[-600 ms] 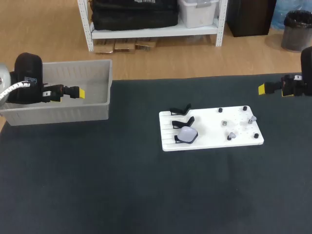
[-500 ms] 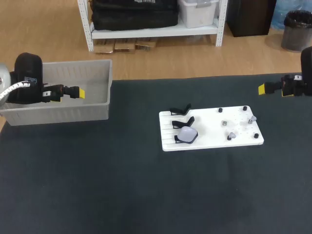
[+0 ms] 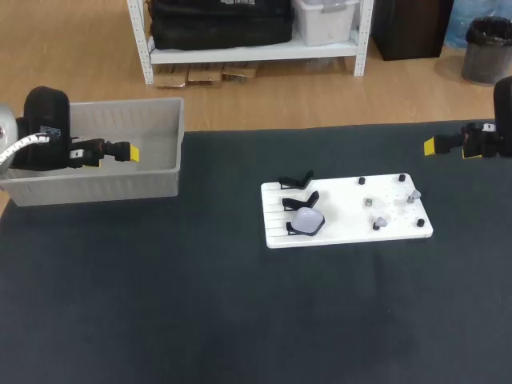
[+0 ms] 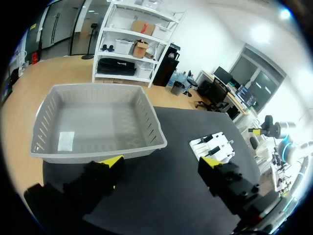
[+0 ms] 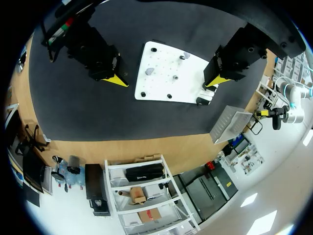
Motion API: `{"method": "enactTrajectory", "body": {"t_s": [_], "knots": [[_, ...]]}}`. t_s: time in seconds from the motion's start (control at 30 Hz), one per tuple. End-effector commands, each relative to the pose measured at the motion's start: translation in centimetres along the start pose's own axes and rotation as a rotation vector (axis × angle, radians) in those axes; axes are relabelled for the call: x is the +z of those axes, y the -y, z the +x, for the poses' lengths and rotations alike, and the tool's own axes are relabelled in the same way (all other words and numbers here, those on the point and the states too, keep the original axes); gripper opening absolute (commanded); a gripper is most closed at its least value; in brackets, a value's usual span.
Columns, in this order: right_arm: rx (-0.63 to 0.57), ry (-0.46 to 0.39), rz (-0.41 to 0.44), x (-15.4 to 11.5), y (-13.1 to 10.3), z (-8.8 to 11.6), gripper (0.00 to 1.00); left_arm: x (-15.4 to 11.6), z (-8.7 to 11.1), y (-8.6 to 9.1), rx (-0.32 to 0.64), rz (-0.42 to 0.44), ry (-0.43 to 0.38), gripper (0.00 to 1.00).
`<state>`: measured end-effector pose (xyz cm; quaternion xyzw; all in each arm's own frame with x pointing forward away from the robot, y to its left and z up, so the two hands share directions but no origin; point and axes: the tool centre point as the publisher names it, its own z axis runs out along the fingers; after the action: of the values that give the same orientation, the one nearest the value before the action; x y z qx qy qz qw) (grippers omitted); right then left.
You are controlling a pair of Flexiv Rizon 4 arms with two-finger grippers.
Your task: Pick up each earbud case from the left stands, insert the matching earbuds, close the lid, and place the case in the box.
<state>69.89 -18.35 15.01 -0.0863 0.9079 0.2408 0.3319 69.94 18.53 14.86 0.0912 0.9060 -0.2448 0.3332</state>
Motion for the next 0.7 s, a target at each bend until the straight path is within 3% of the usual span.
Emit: {"method": "enactTrajectory", "body": {"t_s": [0.03,0.13,0.33,0.43,0.5,0.7], "knots": [[-0.001,-0.001,-0.003,0.0,0.1,0.0,1.00,-0.4,-0.2,0.8,0.202,0.166,0.088,1.00],[-0.001,-0.001,-0.003,0.0,0.1,0.0,1.00,-1.3,0.1,1.4,0.403,0.340,0.226,1.00],[-0.001,-0.001,-0.003,0.0,0.1,0.0,1.00,-2.2,1.1,3.8,0.721,0.548,0.256,1.00],[-0.001,-0.001,-0.003,0.0,0.1,0.0,1.00,-2.5,1.8,5.6,0.877,0.652,0.204,1.00],[-0.001,-0.001,-0.003,0.0,0.1,0.0,1.00,-2.6,2.3,7.0,0.976,0.681,0.112,1.00],[-0.001,-0.001,-0.003,0.0,0.1,0.0,1.00,-2.6,2.3,7.0,0.976,0.681,0.112,1.00]]}}
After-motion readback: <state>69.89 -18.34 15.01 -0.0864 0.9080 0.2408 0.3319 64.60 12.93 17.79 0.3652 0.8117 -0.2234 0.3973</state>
